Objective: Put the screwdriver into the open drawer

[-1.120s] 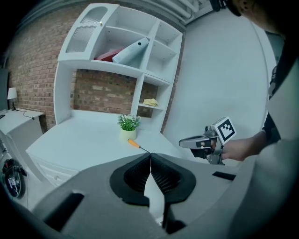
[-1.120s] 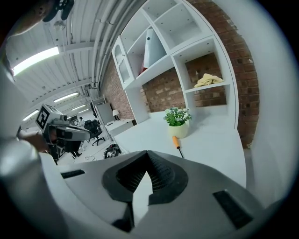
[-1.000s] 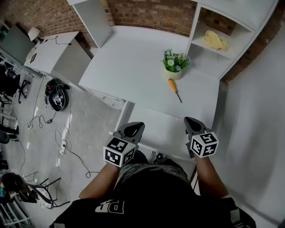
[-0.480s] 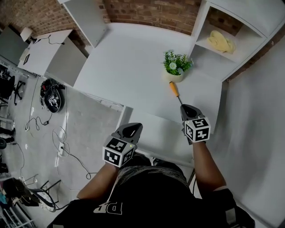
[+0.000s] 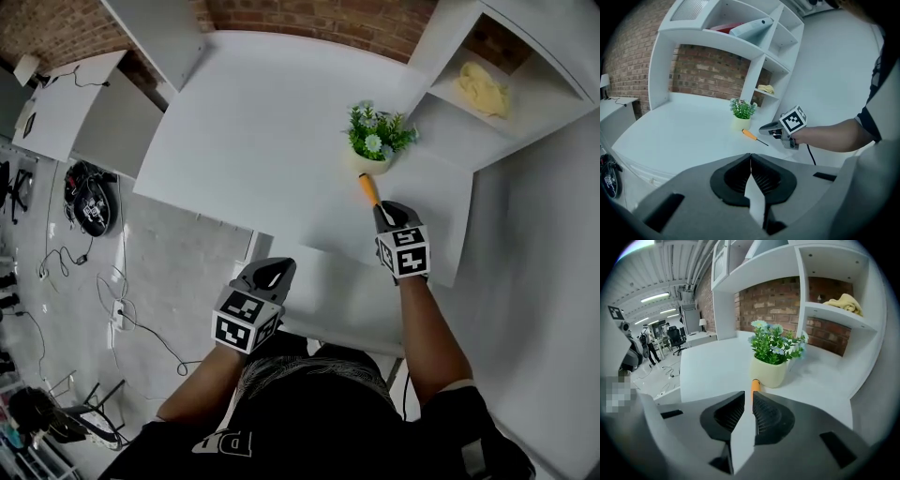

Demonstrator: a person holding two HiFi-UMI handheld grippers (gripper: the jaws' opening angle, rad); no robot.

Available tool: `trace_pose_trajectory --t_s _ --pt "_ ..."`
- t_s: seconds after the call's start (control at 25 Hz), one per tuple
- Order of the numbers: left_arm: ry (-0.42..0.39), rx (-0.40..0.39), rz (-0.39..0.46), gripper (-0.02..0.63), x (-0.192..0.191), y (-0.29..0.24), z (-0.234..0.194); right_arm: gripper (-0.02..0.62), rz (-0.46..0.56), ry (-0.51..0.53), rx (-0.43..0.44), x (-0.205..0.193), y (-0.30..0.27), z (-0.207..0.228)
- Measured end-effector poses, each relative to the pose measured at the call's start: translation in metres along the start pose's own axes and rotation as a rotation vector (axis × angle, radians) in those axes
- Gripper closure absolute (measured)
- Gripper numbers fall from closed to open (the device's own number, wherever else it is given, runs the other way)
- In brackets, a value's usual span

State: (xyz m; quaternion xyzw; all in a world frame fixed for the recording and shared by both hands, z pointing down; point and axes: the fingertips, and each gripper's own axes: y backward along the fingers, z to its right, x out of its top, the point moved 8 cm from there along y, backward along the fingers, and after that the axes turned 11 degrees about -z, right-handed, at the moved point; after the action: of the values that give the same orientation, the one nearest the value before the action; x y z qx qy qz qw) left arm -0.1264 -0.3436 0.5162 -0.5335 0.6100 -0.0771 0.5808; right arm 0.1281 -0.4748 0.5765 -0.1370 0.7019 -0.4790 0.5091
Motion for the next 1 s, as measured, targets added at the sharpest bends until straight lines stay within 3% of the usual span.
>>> trace_pose_trajectory --t_s 0.56,1.0 --pt "0.017 -0.043 -0.050 0.588 -0.005 -0.012 -0.026 0.497 -0.162 0.033 -0.030 0.004 -0.065 0.011" --pt "0.023 -0.040 -0.070 0.588 -0.017 -0.003 -0.029 0.476 -0.195 -0.078 0.007 -0.003 -0.080 0.019"
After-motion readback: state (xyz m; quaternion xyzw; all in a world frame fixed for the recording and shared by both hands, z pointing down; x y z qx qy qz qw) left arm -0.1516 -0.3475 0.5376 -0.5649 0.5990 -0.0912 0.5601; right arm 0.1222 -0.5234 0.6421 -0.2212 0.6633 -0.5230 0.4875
